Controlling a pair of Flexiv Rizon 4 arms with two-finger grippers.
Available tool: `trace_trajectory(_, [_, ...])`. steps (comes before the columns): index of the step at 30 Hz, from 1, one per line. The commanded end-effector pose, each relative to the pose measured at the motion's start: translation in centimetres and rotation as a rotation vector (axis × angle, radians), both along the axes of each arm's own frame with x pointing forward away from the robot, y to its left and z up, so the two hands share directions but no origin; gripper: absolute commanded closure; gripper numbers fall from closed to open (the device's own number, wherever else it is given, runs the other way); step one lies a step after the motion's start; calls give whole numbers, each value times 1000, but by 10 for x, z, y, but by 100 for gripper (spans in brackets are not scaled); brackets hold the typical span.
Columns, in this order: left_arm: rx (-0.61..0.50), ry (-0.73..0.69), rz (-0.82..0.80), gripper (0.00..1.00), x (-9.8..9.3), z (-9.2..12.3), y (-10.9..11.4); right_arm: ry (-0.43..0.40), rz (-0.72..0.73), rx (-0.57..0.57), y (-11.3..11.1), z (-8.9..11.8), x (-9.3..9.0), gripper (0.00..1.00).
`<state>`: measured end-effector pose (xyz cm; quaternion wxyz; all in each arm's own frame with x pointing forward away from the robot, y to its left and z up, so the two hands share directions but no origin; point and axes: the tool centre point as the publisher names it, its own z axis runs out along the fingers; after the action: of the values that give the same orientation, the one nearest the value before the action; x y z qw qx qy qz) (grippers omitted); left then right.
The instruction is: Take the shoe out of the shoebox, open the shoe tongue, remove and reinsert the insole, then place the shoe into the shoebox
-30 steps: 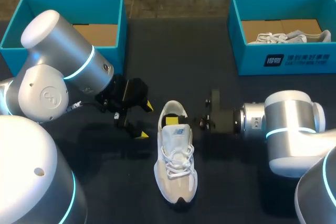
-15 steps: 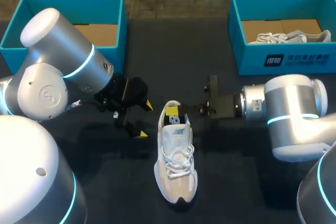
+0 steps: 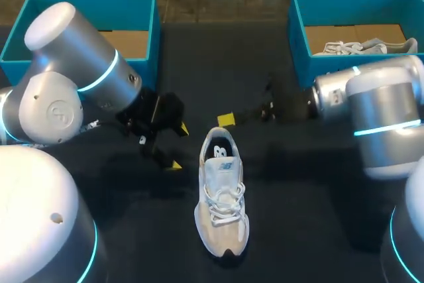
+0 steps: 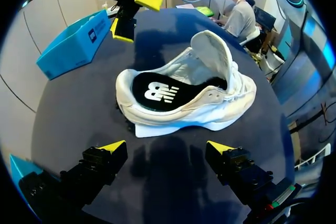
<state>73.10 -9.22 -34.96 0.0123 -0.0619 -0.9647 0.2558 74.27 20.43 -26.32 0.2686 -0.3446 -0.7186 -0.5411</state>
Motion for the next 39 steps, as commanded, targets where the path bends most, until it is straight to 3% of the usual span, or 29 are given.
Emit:
trace_trajectory(1, [11,-1,17,0,0,8,6,88,218,-112,-17,4,14,56])
trace_trajectory(8, [27,5,17,0,4,16,12,194,289,-185,-22,8,25,55])
trace_trajectory(16, [87,19,-48,0,19,21,30,251,202,-381,-22,21,27,58])
trace_trajectory(17, [91,19,-48,0,21,21,31,253,192,-396,-22,22,27,63])
trace_trajectory(20, [107,29,-82,0,31,24,41,267,144,-467,-21,28,25,96])
trace_trajectory(21, [100,40,-94,0,33,25,44,272,135,-482,-21,30,25,100])
trace_trajectory(26, [133,68,-180,0,46,30,58,316,30,-604,-20,39,25,100])
trace_trajectory(39, [133,68,-180,0,46,30,58,317,-4,-603,-22,42,24,100])
